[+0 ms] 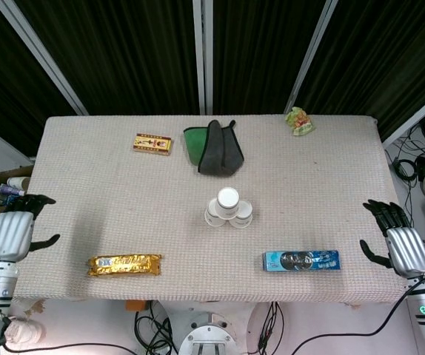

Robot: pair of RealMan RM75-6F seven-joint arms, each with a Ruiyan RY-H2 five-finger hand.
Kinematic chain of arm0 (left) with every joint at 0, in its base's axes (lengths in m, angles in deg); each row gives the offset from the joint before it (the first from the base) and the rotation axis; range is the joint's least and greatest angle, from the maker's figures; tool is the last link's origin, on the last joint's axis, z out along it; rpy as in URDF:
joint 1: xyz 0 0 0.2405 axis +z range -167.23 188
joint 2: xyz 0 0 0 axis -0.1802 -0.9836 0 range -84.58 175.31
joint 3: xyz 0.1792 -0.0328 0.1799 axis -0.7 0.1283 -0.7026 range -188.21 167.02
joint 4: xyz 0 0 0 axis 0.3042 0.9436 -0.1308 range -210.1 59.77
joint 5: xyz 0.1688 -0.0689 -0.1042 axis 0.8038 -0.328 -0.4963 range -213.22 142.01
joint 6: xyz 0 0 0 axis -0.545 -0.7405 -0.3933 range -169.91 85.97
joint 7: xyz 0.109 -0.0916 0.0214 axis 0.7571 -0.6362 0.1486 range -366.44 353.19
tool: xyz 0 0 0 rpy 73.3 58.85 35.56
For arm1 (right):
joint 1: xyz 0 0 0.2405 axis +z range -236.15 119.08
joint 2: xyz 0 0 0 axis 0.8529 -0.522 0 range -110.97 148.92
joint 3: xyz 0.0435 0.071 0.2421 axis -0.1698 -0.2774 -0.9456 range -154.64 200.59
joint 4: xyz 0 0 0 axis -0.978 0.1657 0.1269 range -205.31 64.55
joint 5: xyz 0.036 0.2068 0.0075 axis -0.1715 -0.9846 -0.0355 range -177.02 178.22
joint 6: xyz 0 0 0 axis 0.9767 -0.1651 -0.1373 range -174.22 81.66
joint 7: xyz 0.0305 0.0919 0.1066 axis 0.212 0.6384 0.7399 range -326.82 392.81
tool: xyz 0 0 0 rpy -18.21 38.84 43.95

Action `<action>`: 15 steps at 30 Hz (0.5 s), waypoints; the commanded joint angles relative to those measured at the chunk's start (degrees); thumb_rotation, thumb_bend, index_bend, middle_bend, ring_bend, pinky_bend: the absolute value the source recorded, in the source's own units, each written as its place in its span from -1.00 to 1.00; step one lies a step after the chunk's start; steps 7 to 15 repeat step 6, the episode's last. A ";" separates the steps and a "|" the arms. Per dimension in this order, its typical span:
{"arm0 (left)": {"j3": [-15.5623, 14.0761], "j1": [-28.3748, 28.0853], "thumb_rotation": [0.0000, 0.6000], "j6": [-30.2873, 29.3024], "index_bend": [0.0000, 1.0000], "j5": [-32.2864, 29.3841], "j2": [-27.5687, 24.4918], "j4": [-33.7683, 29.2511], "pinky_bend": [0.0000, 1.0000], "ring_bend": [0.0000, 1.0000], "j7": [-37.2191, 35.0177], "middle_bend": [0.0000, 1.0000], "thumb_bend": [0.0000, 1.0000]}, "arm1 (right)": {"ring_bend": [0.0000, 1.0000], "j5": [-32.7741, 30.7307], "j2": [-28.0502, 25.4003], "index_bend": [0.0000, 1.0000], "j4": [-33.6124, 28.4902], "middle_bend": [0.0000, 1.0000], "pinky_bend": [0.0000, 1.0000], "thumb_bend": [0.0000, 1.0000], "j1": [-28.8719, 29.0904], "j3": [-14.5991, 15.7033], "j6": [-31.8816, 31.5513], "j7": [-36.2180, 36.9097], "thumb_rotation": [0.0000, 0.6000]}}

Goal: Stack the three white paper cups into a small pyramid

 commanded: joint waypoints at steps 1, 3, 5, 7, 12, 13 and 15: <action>-0.76 4.00 1.00 -3.86 -0.42 2.87 0.52 -0.50 -0.58 -0.58 -0.18 -0.49 -0.82 | -0.89 0.60 1.57 -0.77 -0.45 -0.75 -0.85 -0.38 -1.72 0.56 -2.79 -2.45 1.00; -0.50 5.79 1.00 -5.57 -0.43 4.32 1.15 -0.42 -0.58 -0.59 0.13 -0.50 -0.82 | -0.89 0.38 2.31 -0.77 -0.30 -0.74 -0.84 -0.39 -2.66 0.53 -4.25 -4.53 1.00; -0.29 6.98 1.00 -6.51 -0.44 5.46 1.38 -0.22 -0.58 -0.60 0.53 -0.51 -0.82 | -0.89 0.19 2.57 -0.77 -0.35 -0.73 -0.84 -0.38 -3.19 0.57 -4.92 -5.57 1.00; -0.01 7.66 1.00 -7.03 -0.44 6.00 1.49 -0.04 -0.58 -0.60 0.84 -0.51 -0.82 | -0.89 0.05 2.53 -0.77 -0.53 -0.73 -0.84 -0.38 -3.38 0.59 -5.05 -5.50 1.00; -0.01 7.66 1.00 -7.03 -0.44 6.00 1.49 -0.04 -0.58 -0.60 0.84 -0.51 -0.82 | -0.89 0.05 2.53 -0.77 -0.53 -0.73 -0.84 -0.38 -3.38 0.59 -5.05 -5.50 1.00; -0.01 7.66 1.00 -7.03 -0.44 6.00 1.49 -0.04 -0.58 -0.60 0.84 -0.51 -0.82 | -0.89 0.05 2.53 -0.77 -0.53 -0.73 -0.84 -0.38 -3.38 0.59 -5.05 -5.50 1.00; -0.01 7.66 1.00 -7.03 -0.44 6.00 1.49 -0.04 -0.58 -0.60 0.84 -0.51 -0.82 | -0.89 0.05 2.53 -0.77 -0.53 -0.73 -0.84 -0.38 -3.38 0.59 -5.05 -5.50 1.00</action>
